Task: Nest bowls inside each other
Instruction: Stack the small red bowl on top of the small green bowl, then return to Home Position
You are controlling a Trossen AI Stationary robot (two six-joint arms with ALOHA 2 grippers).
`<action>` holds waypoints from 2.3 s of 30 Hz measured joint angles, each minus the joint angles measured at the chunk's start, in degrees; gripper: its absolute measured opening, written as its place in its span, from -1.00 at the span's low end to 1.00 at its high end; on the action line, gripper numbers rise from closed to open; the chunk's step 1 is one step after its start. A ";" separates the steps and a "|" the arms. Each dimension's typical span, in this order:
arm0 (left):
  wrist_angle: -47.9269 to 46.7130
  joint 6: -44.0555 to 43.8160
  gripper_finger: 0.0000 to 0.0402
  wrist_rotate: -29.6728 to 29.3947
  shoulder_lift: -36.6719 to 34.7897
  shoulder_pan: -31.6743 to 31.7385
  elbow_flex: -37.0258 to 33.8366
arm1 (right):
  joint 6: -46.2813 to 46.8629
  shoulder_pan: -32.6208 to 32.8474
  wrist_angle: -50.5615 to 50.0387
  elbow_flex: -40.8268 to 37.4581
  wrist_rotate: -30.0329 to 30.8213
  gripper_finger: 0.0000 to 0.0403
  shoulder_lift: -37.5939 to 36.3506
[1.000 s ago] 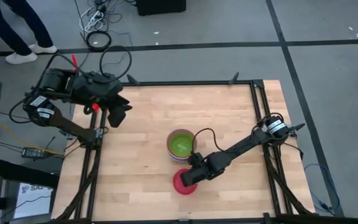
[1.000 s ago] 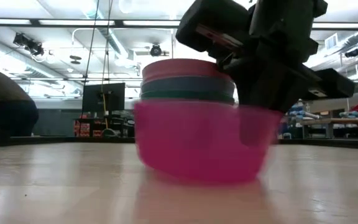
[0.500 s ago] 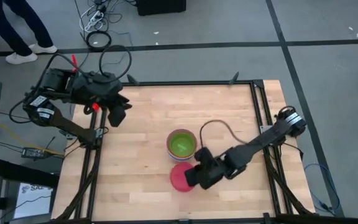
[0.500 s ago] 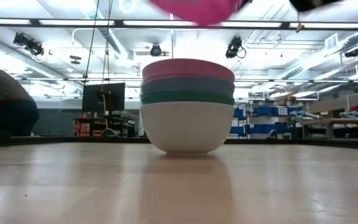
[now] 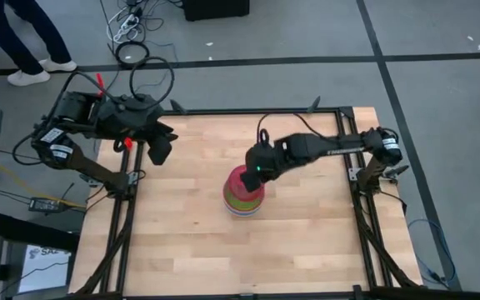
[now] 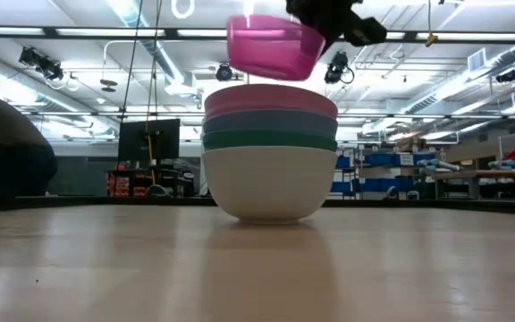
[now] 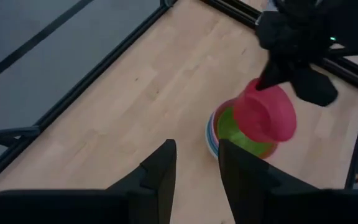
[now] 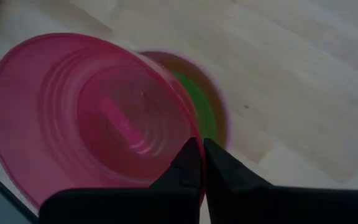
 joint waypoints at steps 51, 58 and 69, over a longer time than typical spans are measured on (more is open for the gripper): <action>0.81 -5.43 -0.36 -2.83 2.89 0.00 0.00 | -16.65 0.87 -1.18 6.17 6.25 -0.40 -2.24; 1.99 -5.52 -0.36 -0.64 1.65 0.00 1.25 | -24.02 5.21 1.82 10.47 9.95 -0.40 -8.41; 20.15 -2.06 -0.36 5.70 0.36 0.02 3.69 | -50.64 7.64 28.70 12.81 1.11 -0.41 -22.17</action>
